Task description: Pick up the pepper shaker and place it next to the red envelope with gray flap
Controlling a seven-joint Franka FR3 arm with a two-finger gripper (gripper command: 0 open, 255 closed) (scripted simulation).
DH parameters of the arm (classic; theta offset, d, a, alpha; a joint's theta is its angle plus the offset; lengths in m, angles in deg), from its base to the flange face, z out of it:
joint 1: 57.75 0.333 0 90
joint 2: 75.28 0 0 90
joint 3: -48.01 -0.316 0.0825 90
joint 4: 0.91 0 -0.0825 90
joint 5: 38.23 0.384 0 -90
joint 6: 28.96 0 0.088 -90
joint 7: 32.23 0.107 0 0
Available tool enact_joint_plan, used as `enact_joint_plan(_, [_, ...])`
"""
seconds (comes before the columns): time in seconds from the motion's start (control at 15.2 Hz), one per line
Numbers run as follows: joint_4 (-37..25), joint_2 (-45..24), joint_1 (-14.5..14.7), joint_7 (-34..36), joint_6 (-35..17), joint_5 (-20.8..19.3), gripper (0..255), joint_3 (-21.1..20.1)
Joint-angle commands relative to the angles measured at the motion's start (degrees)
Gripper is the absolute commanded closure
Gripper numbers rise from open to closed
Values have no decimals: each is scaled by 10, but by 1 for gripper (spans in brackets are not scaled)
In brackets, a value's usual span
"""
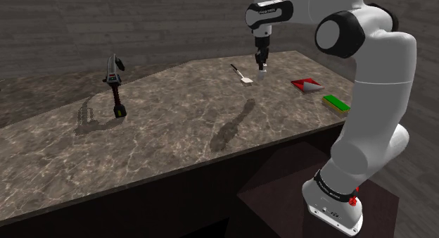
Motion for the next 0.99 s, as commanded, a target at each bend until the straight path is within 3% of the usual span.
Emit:
enact_joint_plan(0.0, [-10, -7, -16, -23, 0, 0, 255, 7])
enact_joint_plan(0.53, [-86, -60, -86, -117, 11, 4, 255, 34])
enact_joint_plan(0.92, [-197, -131, -146, -185, 41, 14, 255, 48])
